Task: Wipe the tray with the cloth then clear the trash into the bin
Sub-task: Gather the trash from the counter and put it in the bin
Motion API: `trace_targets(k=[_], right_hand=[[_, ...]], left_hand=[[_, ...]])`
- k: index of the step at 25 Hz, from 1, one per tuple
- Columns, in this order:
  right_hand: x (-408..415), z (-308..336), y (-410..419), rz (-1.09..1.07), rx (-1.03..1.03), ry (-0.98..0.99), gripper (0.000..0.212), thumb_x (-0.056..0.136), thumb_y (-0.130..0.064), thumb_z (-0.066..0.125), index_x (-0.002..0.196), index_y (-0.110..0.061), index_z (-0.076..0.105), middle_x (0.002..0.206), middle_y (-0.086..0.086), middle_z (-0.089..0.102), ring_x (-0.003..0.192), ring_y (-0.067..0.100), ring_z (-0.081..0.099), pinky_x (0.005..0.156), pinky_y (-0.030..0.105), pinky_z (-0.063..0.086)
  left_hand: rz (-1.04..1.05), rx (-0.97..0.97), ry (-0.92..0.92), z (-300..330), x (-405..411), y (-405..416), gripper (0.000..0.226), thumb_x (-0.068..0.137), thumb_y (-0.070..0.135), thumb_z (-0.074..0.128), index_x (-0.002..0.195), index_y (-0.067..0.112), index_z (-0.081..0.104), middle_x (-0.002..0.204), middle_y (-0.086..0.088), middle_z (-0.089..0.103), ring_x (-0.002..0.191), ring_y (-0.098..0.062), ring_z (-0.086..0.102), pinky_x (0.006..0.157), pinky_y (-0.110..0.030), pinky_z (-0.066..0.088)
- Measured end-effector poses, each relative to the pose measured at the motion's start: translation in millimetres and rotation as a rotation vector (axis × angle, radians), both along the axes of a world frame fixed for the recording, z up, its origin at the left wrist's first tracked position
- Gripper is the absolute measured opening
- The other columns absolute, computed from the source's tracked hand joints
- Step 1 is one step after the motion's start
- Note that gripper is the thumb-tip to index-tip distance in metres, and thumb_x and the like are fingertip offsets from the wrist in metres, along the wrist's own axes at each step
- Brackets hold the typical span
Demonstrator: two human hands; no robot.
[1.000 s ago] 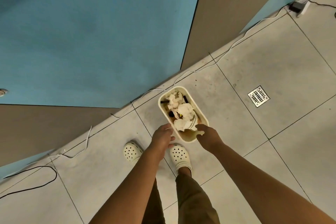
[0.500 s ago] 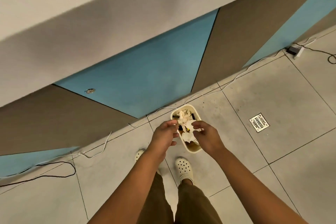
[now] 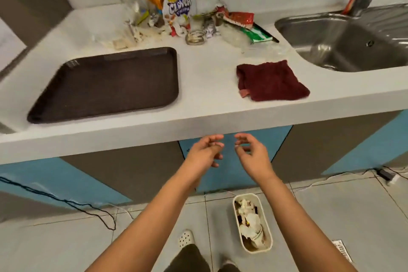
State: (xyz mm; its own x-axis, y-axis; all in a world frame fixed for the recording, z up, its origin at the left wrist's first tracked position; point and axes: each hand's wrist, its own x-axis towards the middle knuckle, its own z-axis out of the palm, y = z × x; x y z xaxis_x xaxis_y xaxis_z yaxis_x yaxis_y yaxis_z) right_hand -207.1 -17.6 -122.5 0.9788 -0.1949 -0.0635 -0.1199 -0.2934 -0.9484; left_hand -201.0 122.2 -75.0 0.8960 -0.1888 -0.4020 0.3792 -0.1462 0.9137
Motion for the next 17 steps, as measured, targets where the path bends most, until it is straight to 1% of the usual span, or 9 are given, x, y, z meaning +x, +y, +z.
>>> trace_targets(k=[2,6,8,11,14,17], right_hand=[[19,28,11,0.038,-0.001,-0.077,0.027,0.085,0.006,0.051,0.101,-0.015,0.058,0.082,-0.006,0.055,0.07,0.003,0.052,0.055,0.002,0.039],[43,59,28,0.093,0.021,-0.144,0.028,0.084,0.007,0.051,0.094,-0.018,0.058,0.084,-0.003,0.057,0.068,0.007,0.052,0.055,0.003,0.039],[55,68,35,0.136,0.013,-0.137,0.027,0.085,0.004,0.051,0.093,-0.02,0.059,0.085,-0.004,0.058,0.069,0.008,0.053,0.054,0.005,0.04],[79,77,46,0.143,-0.017,-0.119,0.025,0.086,-0.001,0.052,0.091,-0.023,0.061,0.087,-0.007,0.06,0.072,0.008,0.055,0.055,0.004,0.04],[115,82,58,0.123,-0.039,-0.101,0.023,0.086,-0.001,0.051,0.093,-0.02,0.062,0.088,-0.007,0.06,0.069,0.009,0.054,0.053,0.004,0.039],[160,83,81,0.074,-0.063,-0.075,0.02,0.087,-0.001,0.051,0.094,-0.016,0.063,0.089,-0.004,0.059,0.068,0.009,0.054,0.053,0.003,0.04]], left_hand=[[0.081,-0.018,-0.072,26,10,19,0.021,0.094,0.008,0.048,0.094,0.027,0.057,0.086,0.005,0.056,0.066,-0.008,0.052,0.056,-0.02,0.043],[0.229,-0.033,-0.098,53,22,50,0.019,0.094,0.011,0.048,0.095,0.026,0.058,0.085,0.005,0.056,0.07,-0.01,0.052,0.062,-0.023,0.043],[0.279,-0.049,-0.098,62,32,64,0.018,0.094,0.011,0.049,0.094,0.027,0.059,0.088,0.004,0.057,0.073,-0.011,0.053,0.062,-0.024,0.045],[0.33,-0.045,-0.099,69,60,89,0.018,0.093,0.013,0.051,0.094,0.029,0.06,0.096,0.004,0.06,0.077,-0.012,0.056,0.064,-0.024,0.047],[0.375,-0.041,-0.118,72,98,115,0.02,0.092,0.013,0.051,0.093,0.03,0.061,0.096,0.003,0.06,0.079,-0.012,0.057,0.066,-0.026,0.048],[0.387,-0.041,-0.11,71,145,147,0.019,0.092,0.013,0.052,0.1,0.026,0.063,0.095,0.002,0.061,0.079,-0.012,0.058,0.067,-0.026,0.049]])
